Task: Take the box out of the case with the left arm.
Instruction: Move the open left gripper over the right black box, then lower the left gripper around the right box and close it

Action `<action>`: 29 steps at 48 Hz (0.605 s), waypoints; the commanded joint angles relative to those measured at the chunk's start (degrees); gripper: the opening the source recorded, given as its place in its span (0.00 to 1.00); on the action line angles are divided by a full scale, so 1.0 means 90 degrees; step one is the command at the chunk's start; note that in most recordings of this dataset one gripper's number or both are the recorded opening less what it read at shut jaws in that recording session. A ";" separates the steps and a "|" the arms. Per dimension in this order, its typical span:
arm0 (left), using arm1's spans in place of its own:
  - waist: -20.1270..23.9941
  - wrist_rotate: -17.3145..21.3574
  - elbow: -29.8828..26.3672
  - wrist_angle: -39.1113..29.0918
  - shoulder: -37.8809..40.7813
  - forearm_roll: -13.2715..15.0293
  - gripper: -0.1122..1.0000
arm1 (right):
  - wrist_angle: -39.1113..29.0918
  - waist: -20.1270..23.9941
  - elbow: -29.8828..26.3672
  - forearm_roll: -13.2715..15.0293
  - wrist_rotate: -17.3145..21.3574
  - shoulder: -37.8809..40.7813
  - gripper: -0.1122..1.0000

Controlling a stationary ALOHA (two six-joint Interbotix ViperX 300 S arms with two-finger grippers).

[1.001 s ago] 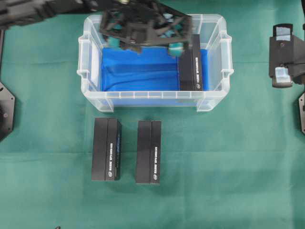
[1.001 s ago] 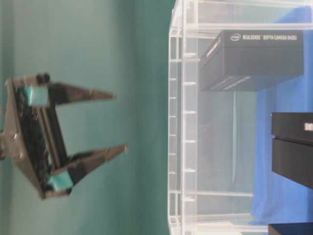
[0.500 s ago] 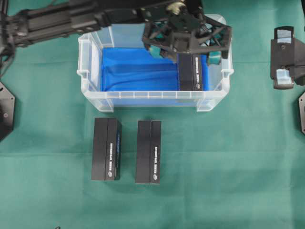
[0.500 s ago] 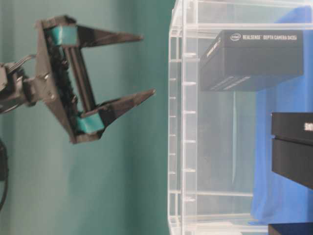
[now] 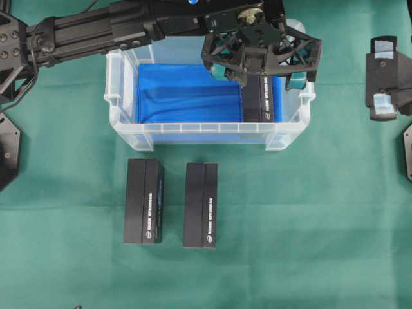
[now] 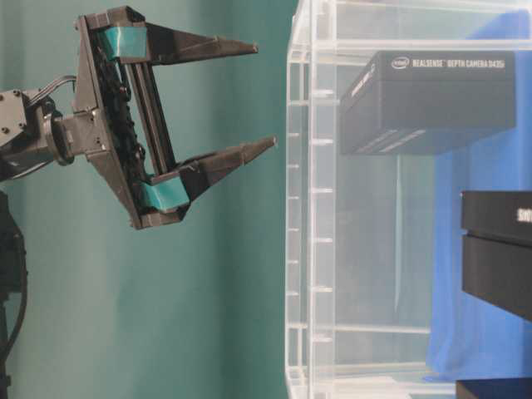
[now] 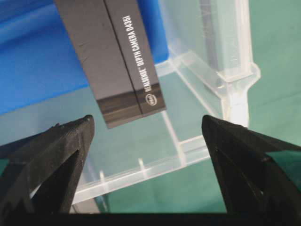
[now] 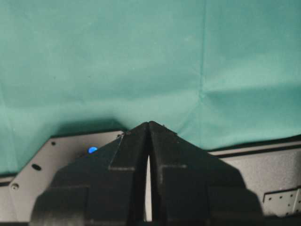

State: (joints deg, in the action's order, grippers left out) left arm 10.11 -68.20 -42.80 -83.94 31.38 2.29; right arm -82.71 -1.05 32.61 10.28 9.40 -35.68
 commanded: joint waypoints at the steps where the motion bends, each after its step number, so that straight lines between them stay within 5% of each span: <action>1: 0.0020 0.0000 -0.0137 -0.0127 -0.0137 0.0010 0.97 | 0.0020 0.0000 -0.0059 0.0000 -0.0010 -0.0039 0.10; 29: 0.0049 -0.0049 -0.0166 -0.0283 -0.0137 0.0000 0.97 | 0.0020 0.0000 -0.0059 0.0000 -0.0010 -0.0039 0.10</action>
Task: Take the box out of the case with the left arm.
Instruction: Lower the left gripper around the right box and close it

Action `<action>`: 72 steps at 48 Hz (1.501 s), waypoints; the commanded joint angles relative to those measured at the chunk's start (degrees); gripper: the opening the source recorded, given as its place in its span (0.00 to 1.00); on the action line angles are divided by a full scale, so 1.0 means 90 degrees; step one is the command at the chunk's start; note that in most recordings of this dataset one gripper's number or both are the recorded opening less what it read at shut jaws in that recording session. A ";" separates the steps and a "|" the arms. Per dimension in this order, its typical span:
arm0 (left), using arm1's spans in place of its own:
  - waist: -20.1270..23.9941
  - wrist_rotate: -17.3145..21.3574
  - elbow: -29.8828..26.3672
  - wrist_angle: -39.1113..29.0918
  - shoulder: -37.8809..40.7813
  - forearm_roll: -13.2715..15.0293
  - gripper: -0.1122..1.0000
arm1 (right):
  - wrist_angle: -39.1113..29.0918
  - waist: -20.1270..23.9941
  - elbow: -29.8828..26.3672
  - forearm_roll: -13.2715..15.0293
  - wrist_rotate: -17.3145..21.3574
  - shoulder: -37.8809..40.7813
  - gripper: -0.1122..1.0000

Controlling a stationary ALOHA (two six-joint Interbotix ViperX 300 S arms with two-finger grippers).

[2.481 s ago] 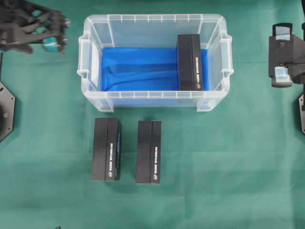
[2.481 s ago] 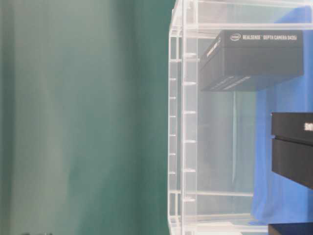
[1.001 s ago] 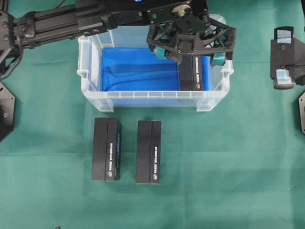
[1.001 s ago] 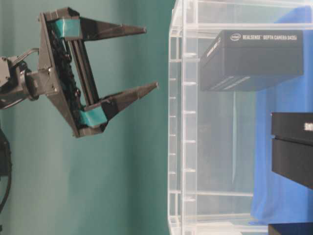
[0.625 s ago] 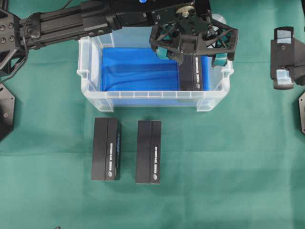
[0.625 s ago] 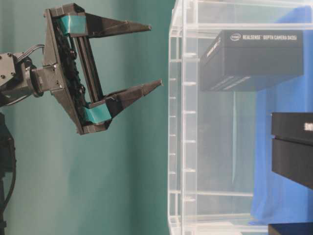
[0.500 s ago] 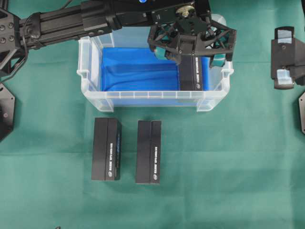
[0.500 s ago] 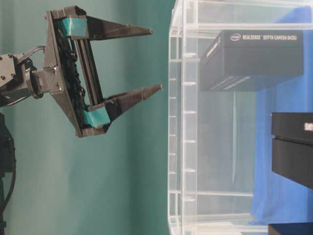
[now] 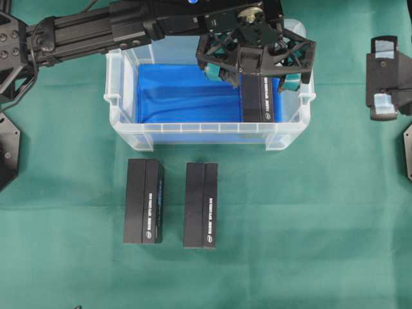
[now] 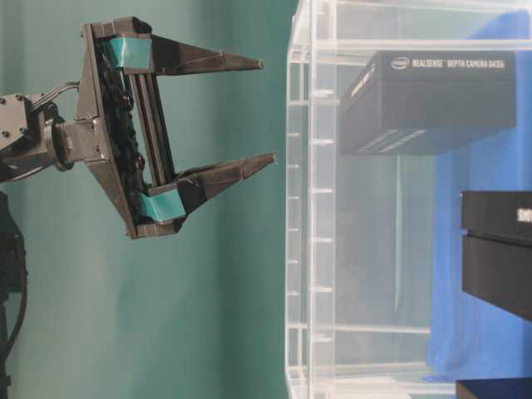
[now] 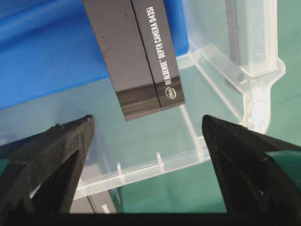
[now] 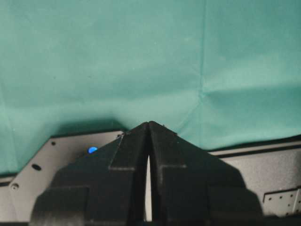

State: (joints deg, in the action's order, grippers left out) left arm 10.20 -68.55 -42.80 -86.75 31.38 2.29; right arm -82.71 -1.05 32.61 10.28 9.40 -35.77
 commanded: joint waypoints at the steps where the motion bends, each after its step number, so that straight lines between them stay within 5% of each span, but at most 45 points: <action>1: 0.0049 -0.0010 -0.0156 0.0039 -0.0137 0.0000 0.97 | 0.0020 0.0000 -0.0059 0.0000 -0.0010 -0.0029 0.10; 50: 0.0098 -0.0244 -0.0068 0.0254 -0.0127 -0.0029 0.97 | 0.0020 0.0000 -0.0049 0.0010 0.0000 -0.0029 0.10; 72: 0.0156 -0.0244 0.0898 0.1143 -0.0186 -0.0117 0.97 | 0.0000 -0.0010 -0.0039 0.0000 0.0000 -0.0029 0.10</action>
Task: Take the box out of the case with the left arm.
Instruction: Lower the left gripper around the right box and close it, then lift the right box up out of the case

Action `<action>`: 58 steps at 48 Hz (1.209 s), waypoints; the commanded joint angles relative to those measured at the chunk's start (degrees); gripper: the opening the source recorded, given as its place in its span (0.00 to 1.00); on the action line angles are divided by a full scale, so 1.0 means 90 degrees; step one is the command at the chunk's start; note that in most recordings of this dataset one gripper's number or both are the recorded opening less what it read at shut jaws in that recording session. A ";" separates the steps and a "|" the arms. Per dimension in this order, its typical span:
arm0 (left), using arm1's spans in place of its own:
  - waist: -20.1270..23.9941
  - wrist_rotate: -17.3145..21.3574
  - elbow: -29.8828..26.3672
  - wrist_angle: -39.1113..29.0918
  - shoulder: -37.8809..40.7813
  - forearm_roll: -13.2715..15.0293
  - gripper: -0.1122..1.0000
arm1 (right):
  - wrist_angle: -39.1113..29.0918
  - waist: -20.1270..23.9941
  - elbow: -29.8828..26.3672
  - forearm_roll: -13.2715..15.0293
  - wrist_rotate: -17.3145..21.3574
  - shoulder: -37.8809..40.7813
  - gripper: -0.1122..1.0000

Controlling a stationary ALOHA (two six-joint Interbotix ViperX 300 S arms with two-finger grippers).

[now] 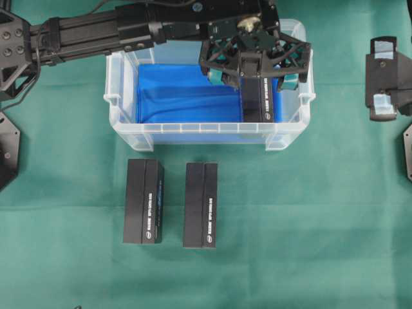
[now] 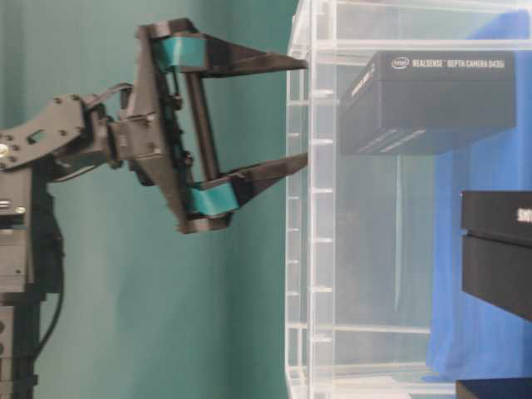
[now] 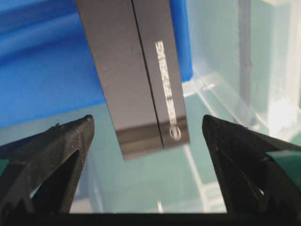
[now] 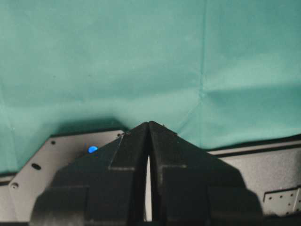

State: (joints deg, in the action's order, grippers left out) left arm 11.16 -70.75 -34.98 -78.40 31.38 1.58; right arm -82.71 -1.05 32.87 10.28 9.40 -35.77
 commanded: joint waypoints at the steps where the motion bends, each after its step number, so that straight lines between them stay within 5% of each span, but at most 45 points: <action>1: 0.0049 0.0000 0.0078 0.0273 -0.0186 -0.0039 0.97 | 0.0000 0.0000 -0.0068 0.0000 0.0000 -0.0029 0.10; 25: 0.0186 -0.0039 0.0801 0.1025 -0.0166 -0.0068 0.97 | 0.0020 0.0000 -0.0068 0.0000 0.0000 -0.0029 0.10; 58: 0.0195 -0.0020 0.0869 0.1279 0.0078 -0.0059 0.97 | 0.0049 0.0000 -0.0049 0.0010 -0.0020 -0.0029 0.10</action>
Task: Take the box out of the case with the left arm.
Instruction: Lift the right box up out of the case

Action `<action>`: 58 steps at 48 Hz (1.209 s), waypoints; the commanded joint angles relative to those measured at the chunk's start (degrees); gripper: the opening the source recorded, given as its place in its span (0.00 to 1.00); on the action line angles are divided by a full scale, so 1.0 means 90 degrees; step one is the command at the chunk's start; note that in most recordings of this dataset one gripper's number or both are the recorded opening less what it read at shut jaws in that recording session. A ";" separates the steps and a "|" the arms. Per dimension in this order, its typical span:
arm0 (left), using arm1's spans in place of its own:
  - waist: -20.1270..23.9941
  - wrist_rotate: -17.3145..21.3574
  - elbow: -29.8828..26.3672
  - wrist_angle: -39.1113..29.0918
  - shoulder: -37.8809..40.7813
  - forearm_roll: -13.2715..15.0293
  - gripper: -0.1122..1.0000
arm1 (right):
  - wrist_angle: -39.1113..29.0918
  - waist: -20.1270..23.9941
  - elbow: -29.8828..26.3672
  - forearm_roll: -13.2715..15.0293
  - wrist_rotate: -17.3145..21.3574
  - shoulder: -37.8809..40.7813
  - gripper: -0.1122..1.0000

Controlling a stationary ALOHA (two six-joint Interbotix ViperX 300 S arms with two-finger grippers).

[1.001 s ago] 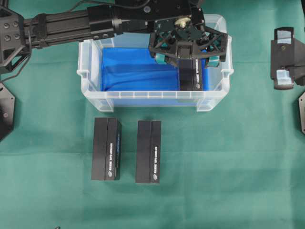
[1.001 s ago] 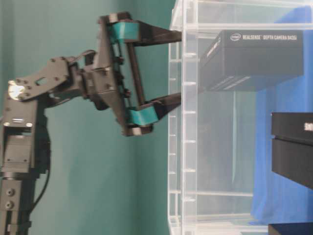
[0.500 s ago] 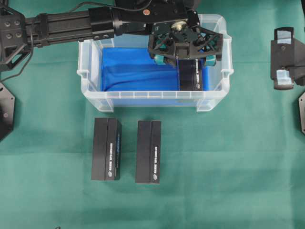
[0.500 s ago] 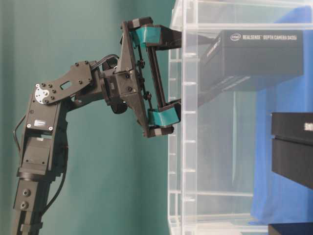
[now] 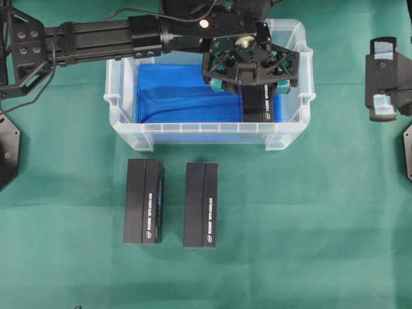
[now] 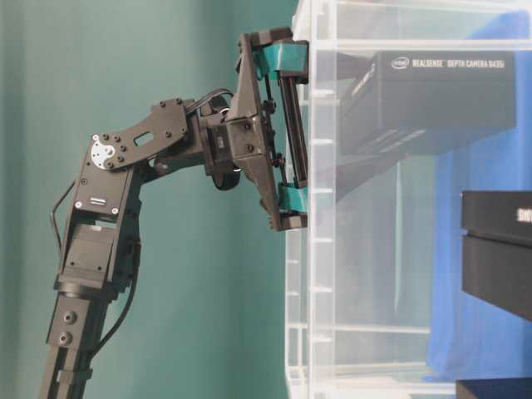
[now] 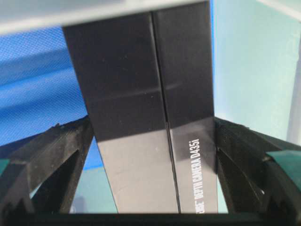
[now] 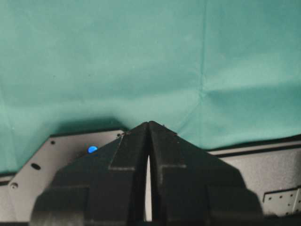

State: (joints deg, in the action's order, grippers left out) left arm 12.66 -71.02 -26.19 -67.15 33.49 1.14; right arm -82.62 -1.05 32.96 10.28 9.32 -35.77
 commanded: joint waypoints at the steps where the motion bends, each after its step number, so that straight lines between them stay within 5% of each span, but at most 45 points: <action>1: 0.0029 0.0010 -0.0117 0.0029 -0.0156 -0.0010 0.97 | 0.0039 0.0000 -0.0059 0.0000 -0.0020 -0.0029 0.10; 5: 0.0029 0.0010 -0.0127 0.0029 -0.0156 -0.0010 0.92 | 0.0039 0.0000 -0.0059 0.0000 -0.0020 -0.0029 0.10; 12: 0.0020 0.0020 -0.0088 0.0234 -0.0156 -0.0010 0.67 | 0.0039 0.0000 -0.0059 0.0000 -0.0010 -0.0020 0.10; 42: -0.0020 0.0010 -0.0205 -0.0039 -0.0225 0.0039 0.67 | 0.0039 0.0000 -0.0059 0.0000 0.0000 -0.0029 0.10; 58: -0.0039 -0.0010 -0.0996 -0.0771 -0.0439 0.0049 0.66 | 0.0029 0.0000 -0.0059 0.0010 0.0000 -0.0029 0.10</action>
State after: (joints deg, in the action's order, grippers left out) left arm 12.57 -71.02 -31.20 -73.30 33.49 1.49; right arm -82.53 -1.05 32.96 10.28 9.23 -35.77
